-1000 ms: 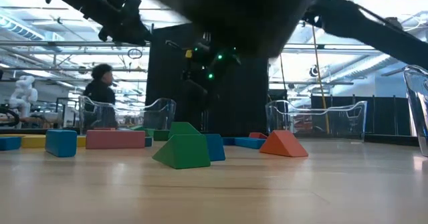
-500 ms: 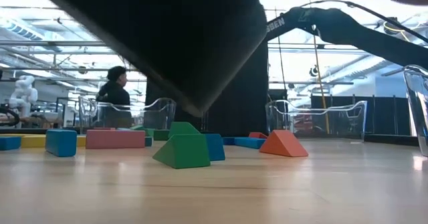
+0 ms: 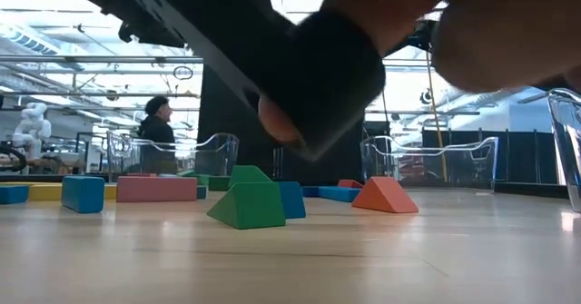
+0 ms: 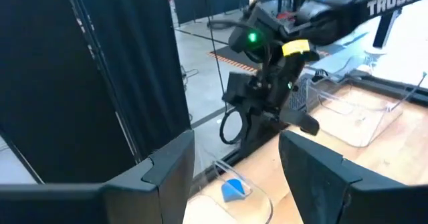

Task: Sort blocks by size
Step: Put the blue half-circle block into the top left transparent bin

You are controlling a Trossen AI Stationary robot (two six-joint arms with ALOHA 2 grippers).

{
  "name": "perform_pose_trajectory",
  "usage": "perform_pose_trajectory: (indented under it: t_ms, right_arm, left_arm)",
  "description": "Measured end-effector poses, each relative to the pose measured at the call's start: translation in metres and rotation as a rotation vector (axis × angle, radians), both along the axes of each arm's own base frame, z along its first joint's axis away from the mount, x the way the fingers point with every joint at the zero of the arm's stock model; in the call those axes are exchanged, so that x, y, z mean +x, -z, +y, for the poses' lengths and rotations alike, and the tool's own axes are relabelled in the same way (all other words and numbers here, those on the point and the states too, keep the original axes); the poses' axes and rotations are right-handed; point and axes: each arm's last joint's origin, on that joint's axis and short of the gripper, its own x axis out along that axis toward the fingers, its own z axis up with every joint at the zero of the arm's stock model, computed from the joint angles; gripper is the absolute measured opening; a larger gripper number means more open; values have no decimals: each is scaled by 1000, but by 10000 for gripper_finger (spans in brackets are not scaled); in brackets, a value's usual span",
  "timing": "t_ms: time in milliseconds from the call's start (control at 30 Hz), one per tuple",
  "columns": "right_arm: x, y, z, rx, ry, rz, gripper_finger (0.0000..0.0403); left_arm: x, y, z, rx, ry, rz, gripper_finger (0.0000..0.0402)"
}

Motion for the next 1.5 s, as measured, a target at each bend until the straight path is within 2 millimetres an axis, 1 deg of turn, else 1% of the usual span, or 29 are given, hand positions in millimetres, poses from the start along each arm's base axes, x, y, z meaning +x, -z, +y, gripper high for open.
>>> perform_pose_trajectory:
  t_ms: [67,200,267,433,500,567,667,833,1067,1167,1267,1367,1500]
  right_arm:
    - [0,9,-3,20,1,0,1]
    - [-1,34,-10,74,31,31,1]
    - [-1,39,-12,84,34,30,1]
    - [6,32,-9,95,2,-43,0]
    - [8,34,-4,77,-11,-17,0]
    - [11,37,0,17,-4,17,0]
    - [17,37,8,-66,-39,37,0]
    - [23,39,17,-139,-49,76,0]
    - [22,39,16,-157,-22,92,0]
    - [23,32,15,-141,-5,90,0]
    - [26,31,14,-153,5,59,0]
    - [27,35,13,-140,10,71,0]
    - [29,33,14,-188,-14,114,0]
  left_arm:
    - [0,-2,0,16,2,-9,218]
    - [0,-3,0,20,1,-15,218]
    - [0,-3,0,20,1,-15,218]
    - [1,-4,0,27,1,-30,218]
    - [1,-5,0,34,2,-39,218]
    - [1,-6,0,38,2,-46,218]
    - [1,-8,1,60,5,-49,219]
    - [2,-5,1,55,7,-17,219]
    - [18,6,10,7,-17,15,219]
    - [24,10,15,1,-29,29,219]
    - [28,7,17,8,-32,10,219]
    - [29,1,17,16,-33,-12,219]
    - [29,-2,17,21,-33,-23,219]
